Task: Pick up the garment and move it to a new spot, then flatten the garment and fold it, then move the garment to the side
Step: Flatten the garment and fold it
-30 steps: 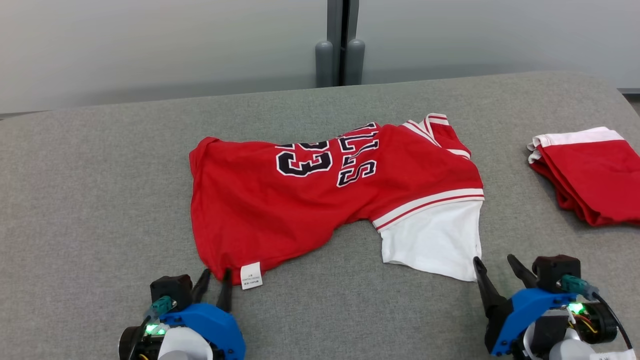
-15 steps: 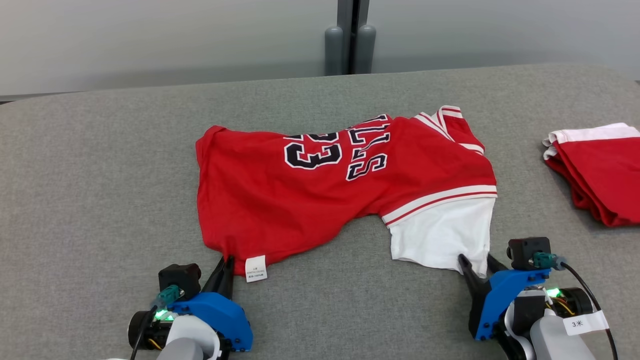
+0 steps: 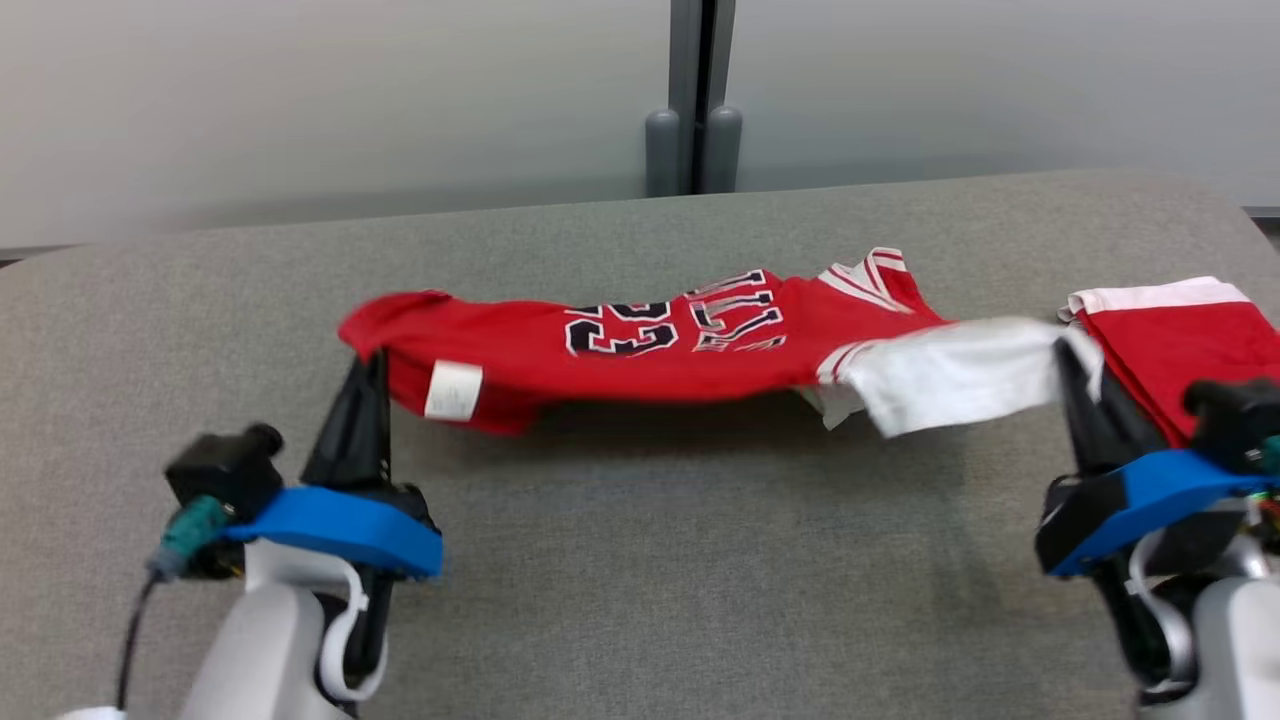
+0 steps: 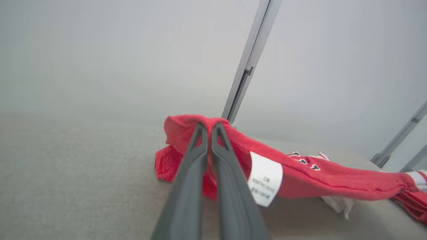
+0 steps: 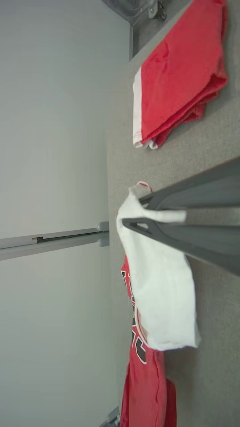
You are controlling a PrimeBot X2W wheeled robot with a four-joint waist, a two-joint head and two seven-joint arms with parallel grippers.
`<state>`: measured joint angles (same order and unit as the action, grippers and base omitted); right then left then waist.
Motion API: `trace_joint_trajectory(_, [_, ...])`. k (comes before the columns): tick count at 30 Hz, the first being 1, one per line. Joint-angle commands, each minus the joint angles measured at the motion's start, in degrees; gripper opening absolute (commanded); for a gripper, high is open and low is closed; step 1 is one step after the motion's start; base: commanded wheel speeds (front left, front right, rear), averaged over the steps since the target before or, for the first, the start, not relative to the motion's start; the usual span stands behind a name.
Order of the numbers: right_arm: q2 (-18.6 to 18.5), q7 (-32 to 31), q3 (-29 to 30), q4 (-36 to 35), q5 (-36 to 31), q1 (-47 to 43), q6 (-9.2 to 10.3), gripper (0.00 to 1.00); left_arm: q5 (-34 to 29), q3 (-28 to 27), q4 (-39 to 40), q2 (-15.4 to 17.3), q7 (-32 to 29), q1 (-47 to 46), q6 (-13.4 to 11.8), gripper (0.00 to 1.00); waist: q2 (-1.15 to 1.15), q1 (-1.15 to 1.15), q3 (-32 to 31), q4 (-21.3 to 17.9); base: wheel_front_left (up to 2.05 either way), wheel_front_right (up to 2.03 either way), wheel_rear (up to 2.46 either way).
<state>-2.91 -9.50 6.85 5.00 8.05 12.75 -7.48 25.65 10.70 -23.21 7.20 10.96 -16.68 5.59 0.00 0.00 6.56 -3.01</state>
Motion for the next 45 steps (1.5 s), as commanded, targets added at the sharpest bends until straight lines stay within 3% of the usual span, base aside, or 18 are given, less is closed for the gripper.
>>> trace_joint_trajectory(1, [-0.63, -1.2, 0.48, -3.0, -0.5, -0.7, -0.03, 0.0, 0.68, -0.46, 2.86, 0.82, -1.06, -0.48, 0.08, 0.0, 0.0, 0.0, -0.52, -0.44, 0.0, 0.0, 0.0])
trace_joint_trajectory(2, [-0.95, -2.32, 0.79, -6.19, -0.43, -0.81, -0.03, 0.0, 0.98, -0.48, 5.86, 1.61, -2.39, -0.5, 0.23, 0.0, 0.0, 0.0, -0.75, -0.53, 0.0, 0.0, 0.0])
trace_joint_trajectory(3, [-3.2, -7.16, 1.49, -18.31, -0.69, 0.47, -0.03, 0.0, 1.98, -1.42, 18.02, 5.3, -9.13, -2.04, 0.15, 0.0, 0.0, 0.0, -1.02, -0.77, 0.0, 0.0, 0.0])
trace_joint_trajectory(6, [-6.07, -10.49, 1.05, -25.75, -0.81, 2.7, -0.03, 0.0, 1.98, -1.98, 26.67, 8.31, -14.88, -3.21, -0.67, 0.0, 0.0, 0.0, -0.59, -1.01, 0.0, 0.0, 0.0])
trace_joint_trajectory(10, [-12.58, -13.68, 1.22, -31.03, 0.65, 6.84, -0.02, 0.0, 1.64, -2.17, 35.66, 11.46, -22.44, -6.41, -1.74, 0.0, 0.0, 0.0, 0.85, -0.95, 0.0, 0.0, 0.0])
trace_joint_trajectory(16, [-19.28, -15.78, 0.93, -30.75, 3.99, 15.55, -0.02, 0.0, 3.2, -2.86, 41.36, 14.65, -30.81, -12.2, -2.01, 0.0, 0.0, 0.0, 5.12, -1.71, 0.0, 0.0, 0.0])
trace_joint_trajectory(22, [-20.08, -13.28, -2.81, -19.68, 7.29, 26.31, -0.02, 0.0, 2.91, -3.2, 36.1, 15.99, -34.14, -19.43, -2.2, 0.0, 0.0, 0.0, 13.18, -2.72, 0.0, 0.0, 0.0])
trace_joint_trajectory(29, [-22.12, -1.86, -10.2, -1.22, 4.72, 45.23, -0.01, 0.0, -1.83, -3.35, 23.73, 18.21, -29.6, -33.24, -1.29, 0.0, 0.0, 0.0, 21.47, -3.75, 0.0, 0.0, 0.0])
trace_joint_trajectory(32, [-22.95, 3.9, -9.76, 6.13, 3.12, 53.28, 0.0, 0.0, -0.9, -3.83, 16.98, 15.37, -25.11, -39.79, -1.52, 0.0, 0.0, 0.0, 21.66, -2.6, 0.0, 0.0, 0.0])
trace_joint_trajectory(37, [-21.35, 15.01, -6.83, 11.95, -1.78, 64.22, 0.02, 0.0, -3.4, -4.68, 9.15, 14.6, -16.12, -49.91, -2.08, 0.0, 0.0, 0.0, 21.2, -2.55, 0.0, 0.0, 0.0])
trace_joint_trajectory(40, [-19.83, 18.8, -6.84, 14.52, -4.63, 68.21, 0.02, 0.0, -5.14, -5.04, 6.22, 15.18, -10.91, -53.03, -2.39, 0.0, 0.0, 0.0, 21.0, -3.2, 0.0, 0.0, 0.0])
trace_joint_trajectory(45, [-19.13, 20.51, -10.18, 19.01, -5.62, 65.74, 0.01, 0.0, -6.14, -3.63, 2.26, 14.94, -5.36, -51.2, -1.29, 0.0, 0.0, 0.0, 21.95, -4.15, 0.0, 0.0, 0.0])
